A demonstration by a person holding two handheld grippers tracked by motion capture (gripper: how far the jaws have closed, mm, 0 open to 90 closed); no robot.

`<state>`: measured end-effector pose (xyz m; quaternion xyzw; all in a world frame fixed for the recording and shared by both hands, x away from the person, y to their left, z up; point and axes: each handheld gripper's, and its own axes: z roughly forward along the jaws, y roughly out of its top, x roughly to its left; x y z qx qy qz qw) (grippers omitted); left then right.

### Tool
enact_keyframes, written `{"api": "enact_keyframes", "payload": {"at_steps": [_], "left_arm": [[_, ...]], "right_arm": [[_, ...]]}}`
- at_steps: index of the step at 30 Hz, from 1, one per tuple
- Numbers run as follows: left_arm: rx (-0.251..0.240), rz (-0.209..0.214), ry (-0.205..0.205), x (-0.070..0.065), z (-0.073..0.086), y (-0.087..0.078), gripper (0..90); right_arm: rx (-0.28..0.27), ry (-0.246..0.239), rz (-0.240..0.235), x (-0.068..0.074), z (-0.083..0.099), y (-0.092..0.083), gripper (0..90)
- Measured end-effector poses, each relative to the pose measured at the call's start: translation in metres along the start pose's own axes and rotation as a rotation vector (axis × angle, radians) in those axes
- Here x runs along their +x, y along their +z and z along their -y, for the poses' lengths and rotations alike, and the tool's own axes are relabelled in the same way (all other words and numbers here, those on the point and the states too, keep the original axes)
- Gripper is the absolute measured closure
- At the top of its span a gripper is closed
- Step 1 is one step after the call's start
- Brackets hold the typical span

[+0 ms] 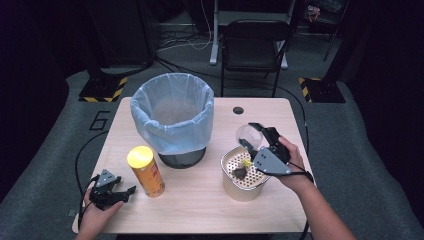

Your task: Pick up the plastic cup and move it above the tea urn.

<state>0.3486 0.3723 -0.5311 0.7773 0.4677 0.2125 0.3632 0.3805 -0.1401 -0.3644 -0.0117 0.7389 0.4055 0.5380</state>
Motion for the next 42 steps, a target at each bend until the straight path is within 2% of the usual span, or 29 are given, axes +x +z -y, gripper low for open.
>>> {"api": "enact_keyframes", "payload": {"at_steps": [1,2,3,4,5,6,7,8,9,10,11,12,13,15,17,20,21,23,25,27,30,32,33,34,35,36,40,42], "left_arm": [[0.000,0.000,0.000,0.000,0.000,0.000,25.0],[0.000,0.000,0.000,0.000,0.000,0.000,25.0],[0.000,0.000,0.001,0.000,0.000,0.000,25.0],[0.001,0.000,0.001,0.000,0.000,0.000,25.0],[0.000,0.000,0.000,0.000,0.000,0.000,25.0],[0.000,0.000,0.000,0.000,0.000,0.000,25.0],[0.000,0.000,0.001,0.000,0.000,0.000,25.0],[0.000,0.000,0.000,0.000,0.000,0.000,25.0],[0.000,0.000,0.000,0.000,0.000,0.000,25.0],[0.000,0.000,-0.001,0.000,0.000,0.000,25.1],[0.000,0.000,0.000,0.000,0.000,0.000,25.1],[0.000,0.000,-0.003,0.000,0.000,0.000,25.1],[-0.001,0.001,-0.004,0.000,0.000,0.000,25.1],[-0.001,0.001,-0.004,0.000,0.000,0.000,25.2],[-0.001,0.001,-0.005,0.000,0.000,0.000,25.1],[-0.001,0.001,-0.004,0.000,0.000,0.000,25.2],[-0.001,0.001,-0.006,0.000,0.000,0.000,25.2],[-0.002,0.001,-0.007,0.000,0.000,0.000,25.3],[-0.001,0.001,-0.006,0.000,0.000,0.000,25.3],[-0.001,0.001,-0.006,0.000,0.000,0.000,25.3],[-0.001,0.001,-0.006,0.000,0.000,0.000,25.2],[0.005,0.003,-0.005,0.000,0.000,-0.001,25.2],[0.005,0.003,-0.005,0.000,0.000,-0.001,25.2],[0.000,0.002,-0.006,0.000,0.000,0.000,25.2],[0.015,0.009,-0.003,0.001,0.000,-0.001,25.2],[0.015,0.009,-0.003,0.001,0.000,-0.001,25.1],[-0.004,0.009,-0.009,0.001,0.000,0.000,24.6],[0.009,0.014,-0.007,0.001,0.000,-0.001,24.6]], "right_arm": [[-0.045,0.117,0.004,-0.008,0.002,0.001,38.3],[-0.059,0.201,0.004,-0.011,0.004,0.001,38.2],[-0.059,0.201,0.004,-0.011,0.004,0.001,38.2],[-0.069,0.297,0.011,-0.013,0.007,0.000,38.3],[-0.083,0.451,0.010,-0.019,0.012,0.000,38.3],[-0.083,0.451,0.010,-0.019,0.012,0.000,38.3],[-0.100,0.501,0.010,-0.021,0.015,0.000,38.3],[-0.111,0.625,-0.011,-0.024,0.020,0.000,38.3],[-0.111,0.625,-0.011,-0.024,0.020,0.000,38.3],[-0.120,0.683,-0.025,-0.026,0.022,-0.001,38.3],[-0.146,0.794,-0.055,-0.027,0.025,-0.003,38.4],[-0.162,0.831,-0.068,-0.029,0.027,-0.003,38.4],[-0.191,0.912,-0.081,-0.031,0.029,-0.004,38.4],[-0.200,0.918,-0.078,-0.032,0.029,-0.005,38.4],[-0.192,0.957,-0.077,-0.035,0.029,-0.006,38.1],[-0.197,0.982,-0.082,-0.037,0.029,-0.007,38.1],[-0.170,0.972,-0.081,-0.040,0.026,-0.008,38.2],[-0.157,0.964,-0.089,-0.044,0.023,-0.008,38.2],[-0.152,0.969,-0.092,-0.046,0.021,-0.009,38.2],[-0.153,0.968,-0.105,-0.052,0.015,-0.010,38.2],[-0.157,0.962,-0.100,-0.061,0.004,-0.011,38.2],[-0.158,0.924,-0.100,-0.069,-0.009,-0.010,38.0],[-0.158,0.924,-0.100,-0.069,-0.009,-0.010,38.0],[-0.151,0.912,-0.098,-0.070,-0.013,-0.009,37.9],[-0.147,0.896,-0.098,-0.073,-0.022,-0.006,37.7],[-0.147,0.896,-0.098,-0.073,-0.022,-0.006,37.7],[-0.149,0.906,-0.118,-0.080,-0.041,0.003,37.5],[-0.146,0.905,-0.120,-0.084,-0.052,0.012,37.2]]}}
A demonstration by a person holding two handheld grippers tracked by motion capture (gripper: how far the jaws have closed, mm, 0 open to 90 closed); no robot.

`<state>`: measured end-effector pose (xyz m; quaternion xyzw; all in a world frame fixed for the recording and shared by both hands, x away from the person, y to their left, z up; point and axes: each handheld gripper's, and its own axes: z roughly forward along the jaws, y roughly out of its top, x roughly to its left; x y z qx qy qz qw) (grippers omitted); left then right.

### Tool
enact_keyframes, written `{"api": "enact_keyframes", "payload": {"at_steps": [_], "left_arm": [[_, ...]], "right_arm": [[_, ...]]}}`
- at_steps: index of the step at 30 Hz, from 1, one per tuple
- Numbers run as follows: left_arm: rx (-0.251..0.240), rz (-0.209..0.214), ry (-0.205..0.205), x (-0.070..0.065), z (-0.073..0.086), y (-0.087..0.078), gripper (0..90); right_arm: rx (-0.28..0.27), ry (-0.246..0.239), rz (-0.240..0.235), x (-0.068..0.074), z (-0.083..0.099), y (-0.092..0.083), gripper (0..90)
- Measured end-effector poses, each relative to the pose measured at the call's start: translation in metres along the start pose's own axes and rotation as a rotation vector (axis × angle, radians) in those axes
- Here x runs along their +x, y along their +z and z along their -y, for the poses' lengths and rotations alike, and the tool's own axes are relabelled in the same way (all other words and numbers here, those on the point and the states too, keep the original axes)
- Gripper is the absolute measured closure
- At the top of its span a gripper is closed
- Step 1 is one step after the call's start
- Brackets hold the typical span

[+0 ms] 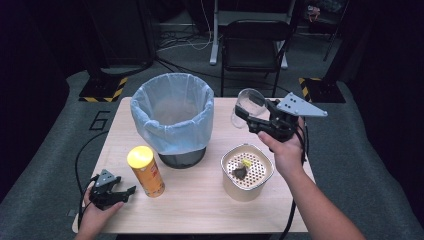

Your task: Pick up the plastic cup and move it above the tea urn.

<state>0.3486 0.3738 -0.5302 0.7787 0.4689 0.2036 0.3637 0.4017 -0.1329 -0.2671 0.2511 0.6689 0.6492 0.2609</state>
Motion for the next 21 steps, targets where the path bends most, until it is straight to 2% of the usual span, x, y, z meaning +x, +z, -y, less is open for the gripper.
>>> {"api": "enact_keyframes", "payload": {"at_steps": [1,3,4,5,14,15,16,17,18,19,20,21], "left_arm": [[0.008,0.003,0.007,0.000,0.000,0.000,23.1],[-0.002,-0.003,0.012,-0.001,0.000,0.001,22.6],[0.010,-0.003,0.023,-0.002,0.000,0.001,21.6],[0.014,0.001,0.021,-0.002,0.000,0.000,21.5],[0.012,0.004,0.023,-0.002,0.000,0.000,20.2],[0.018,0.018,0.027,-0.001,0.000,0.000,20.2],[0.032,0.050,0.051,-0.001,-0.001,0.001,15.6],[0.039,0.057,0.070,-0.002,0.000,0.001,9.8],[0.041,0.053,0.089,-0.003,0.000,0.002,7.8],[0.045,0.057,0.090,-0.003,0.000,0.001,7.8],[0.030,0.052,0.073,-0.003,0.000,0.002,8.4],[0.045,0.057,0.081,-0.002,0.000,0.001,9.1]], "right_arm": [[0.004,0.002,0.000,0.004,-0.005,0.007,37.2],[0.005,-0.009,-0.001,0.005,-0.007,0.011,37.2],[0.008,-0.008,-0.005,0.008,-0.009,0.015,37.1],[0.009,-0.029,-0.017,0.011,-0.013,0.024,37.0],[0.029,-0.062,-0.049,0.028,-0.024,0.053,36.7],[0.029,-0.062,-0.049,0.028,-0.024,0.053,36.7],[0.031,-0.065,-0.051,0.030,-0.025,0.056,36.6],[0.034,-0.067,-0.054,0.031,-0.027,0.059,36.6],[0.034,-0.067,-0.057,0.032,-0.027,0.061,36.6],[0.030,-0.069,-0.058,0.033,-0.028,0.064,36.5],[0.031,-0.069,-0.061,0.033,-0.029,0.065,36.5],[0.028,-0.064,-0.067,0.034,-0.030,0.067,36.5]]}}
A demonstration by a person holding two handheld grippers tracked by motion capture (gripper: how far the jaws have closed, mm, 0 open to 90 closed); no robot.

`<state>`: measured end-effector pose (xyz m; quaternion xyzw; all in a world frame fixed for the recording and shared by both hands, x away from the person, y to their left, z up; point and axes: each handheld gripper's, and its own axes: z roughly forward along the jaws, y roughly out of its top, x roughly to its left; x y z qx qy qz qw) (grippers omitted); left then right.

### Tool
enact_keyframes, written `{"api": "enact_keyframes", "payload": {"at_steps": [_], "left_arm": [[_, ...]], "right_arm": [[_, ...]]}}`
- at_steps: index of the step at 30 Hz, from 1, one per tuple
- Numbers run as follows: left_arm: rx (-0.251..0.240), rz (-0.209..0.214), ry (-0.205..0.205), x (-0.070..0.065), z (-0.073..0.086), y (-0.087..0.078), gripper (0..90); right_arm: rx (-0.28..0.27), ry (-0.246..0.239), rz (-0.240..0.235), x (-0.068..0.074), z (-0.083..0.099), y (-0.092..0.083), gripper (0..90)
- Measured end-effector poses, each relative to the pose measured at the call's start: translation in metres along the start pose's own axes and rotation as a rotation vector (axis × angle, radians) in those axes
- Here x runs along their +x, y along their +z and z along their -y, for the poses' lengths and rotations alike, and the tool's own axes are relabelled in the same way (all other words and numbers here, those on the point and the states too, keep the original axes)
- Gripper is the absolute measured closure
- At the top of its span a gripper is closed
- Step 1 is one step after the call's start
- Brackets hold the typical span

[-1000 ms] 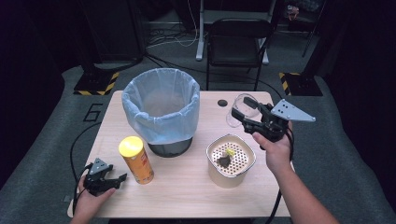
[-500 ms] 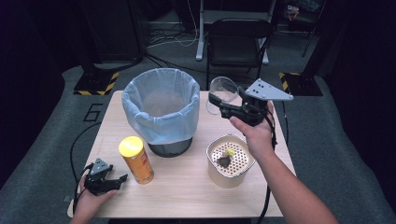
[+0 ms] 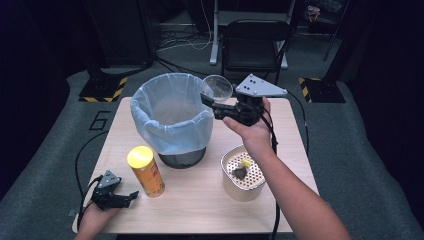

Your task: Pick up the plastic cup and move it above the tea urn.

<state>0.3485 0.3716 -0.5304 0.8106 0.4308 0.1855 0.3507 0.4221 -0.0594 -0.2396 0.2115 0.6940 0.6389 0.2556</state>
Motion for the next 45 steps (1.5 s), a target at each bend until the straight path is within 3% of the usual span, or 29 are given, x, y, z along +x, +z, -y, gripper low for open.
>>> {"api": "enact_keyframes", "payload": {"at_steps": [7,11,17,20,23,27,29,32,33,34,36,38,43,44,45], "left_arm": [[-0.018,0.011,-0.036,0.002,0.001,-0.001,11.7],[-0.022,-0.010,-0.013,0.001,0.001,0.000,12.2],[-0.006,-0.008,-0.006,0.001,0.001,-0.001,12.7],[-0.037,-0.012,-0.045,-0.001,0.002,0.001,13.3],[-0.022,-0.004,-0.045,0.000,0.001,-0.001,14.8],[-0.024,-0.015,-0.034,0.000,0.001,-0.001,15.5],[-0.026,-0.021,-0.032,0.000,0.001,-0.001,15.5],[-0.035,-0.018,-0.042,0.000,0.002,-0.001,15.4],[-0.036,-0.009,-0.048,0.001,0.002,-0.001,15.3],[-0.046,-0.009,-0.060,0.001,0.002,-0.001,14.8],[-0.029,0.013,-0.070,0.003,0.001,-0.003,14.2],[-0.046,0.006,-0.084,0.003,0.002,-0.003,13.1],[-0.067,0.013,-0.122,0.004,-0.001,-0.008,10.6],[-0.062,-0.001,-0.094,0.006,-0.002,-0.011,9.3],[-0.091,0.002,-0.123,0.005,-0.002,-0.011,9.3]], "right_arm": [[-0.001,0.013,-0.015,0.000,-0.004,0.018,36.6],[0.007,0.023,-0.023,-0.002,-0.004,0.035,35.7],[0.028,0.026,-0.047,0.001,0.002,0.065,34.2],[0.033,0.031,-0.052,0.004,0.005,0.078,34.4],[0.053,0.029,-0.041,0.006,0.007,0.089,34.4],[0.065,0.026,-0.033,0.007,0.007,0.096,33.9],[0.082,0.031,-0.060,0.007,0.007,0.102,32.0],[0.107,0.042,-0.065,0.008,0.009,0.109,24.6],[0.117,0.052,-0.071,0.009,0.010,0.111,20.1],[0.121,0.032,-0.051,0.012,0.013,0.114,11.7],[0.132,0.027,-0.040,0.014,0.014,0.115,11.0],[0.129,-0.001,-0.044,0.014,0.014,0.113,11.0],[0.121,0.016,-0.041,0.011,0.015,0.108,9.1],[0.117,0.030,-0.045,0.010,0.015,0.106,9.2],[0.117,0.030,-0.045,0.010,0.015,0.106,9.2]]}}
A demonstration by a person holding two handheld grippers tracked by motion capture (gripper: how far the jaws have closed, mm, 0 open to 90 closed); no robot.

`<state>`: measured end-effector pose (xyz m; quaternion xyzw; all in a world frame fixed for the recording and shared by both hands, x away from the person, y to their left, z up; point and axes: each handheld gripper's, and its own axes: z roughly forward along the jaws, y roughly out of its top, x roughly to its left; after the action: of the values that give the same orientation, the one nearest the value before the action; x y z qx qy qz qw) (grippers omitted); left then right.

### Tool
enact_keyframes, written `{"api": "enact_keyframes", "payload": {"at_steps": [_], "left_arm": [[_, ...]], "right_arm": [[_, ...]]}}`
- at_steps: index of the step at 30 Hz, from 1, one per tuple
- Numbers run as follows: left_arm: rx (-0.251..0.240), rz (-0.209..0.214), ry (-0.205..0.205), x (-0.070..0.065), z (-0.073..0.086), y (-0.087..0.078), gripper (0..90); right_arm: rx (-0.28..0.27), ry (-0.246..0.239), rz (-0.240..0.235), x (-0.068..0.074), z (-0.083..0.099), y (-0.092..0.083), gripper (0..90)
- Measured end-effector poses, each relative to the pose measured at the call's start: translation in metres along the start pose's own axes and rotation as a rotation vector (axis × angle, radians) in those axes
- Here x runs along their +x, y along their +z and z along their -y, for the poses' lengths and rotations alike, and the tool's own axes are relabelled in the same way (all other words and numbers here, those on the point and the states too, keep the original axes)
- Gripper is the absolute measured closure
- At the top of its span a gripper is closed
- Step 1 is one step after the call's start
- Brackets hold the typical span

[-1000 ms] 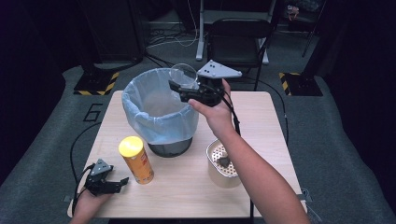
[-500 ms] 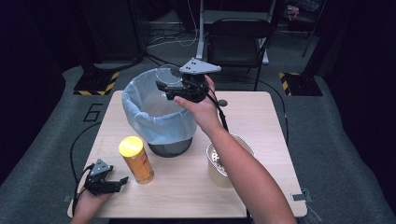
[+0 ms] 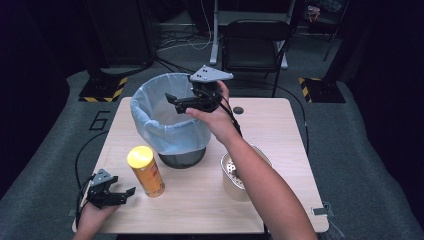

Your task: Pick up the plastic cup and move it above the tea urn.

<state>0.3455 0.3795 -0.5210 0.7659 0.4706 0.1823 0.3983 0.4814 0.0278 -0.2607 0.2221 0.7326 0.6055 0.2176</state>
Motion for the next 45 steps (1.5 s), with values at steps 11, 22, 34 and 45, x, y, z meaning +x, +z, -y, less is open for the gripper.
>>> {"api": "enact_keyframes", "payload": {"at_steps": [11,22,34,45], "left_arm": [[-0.068,0.038,0.008,-0.003,-0.008,-0.012,0.3],[-0.139,0.178,0.064,-0.021,-0.018,-0.032,0.3],[-0.163,0.295,0.041,-0.041,-0.041,-0.024,3.3],[-0.163,0.257,0.077,-0.055,-0.051,0.001,2.3]], "right_arm": [[0.007,-0.001,0.015,-0.005,0.004,-0.019,11.0],[-0.031,-0.022,0.013,-0.007,0.000,-0.051,11.0],[-0.022,-0.028,0.044,-0.017,0.004,-0.083,10.7],[-0.034,-0.022,0.046,-0.018,0.011,-0.104,10.8]]}}
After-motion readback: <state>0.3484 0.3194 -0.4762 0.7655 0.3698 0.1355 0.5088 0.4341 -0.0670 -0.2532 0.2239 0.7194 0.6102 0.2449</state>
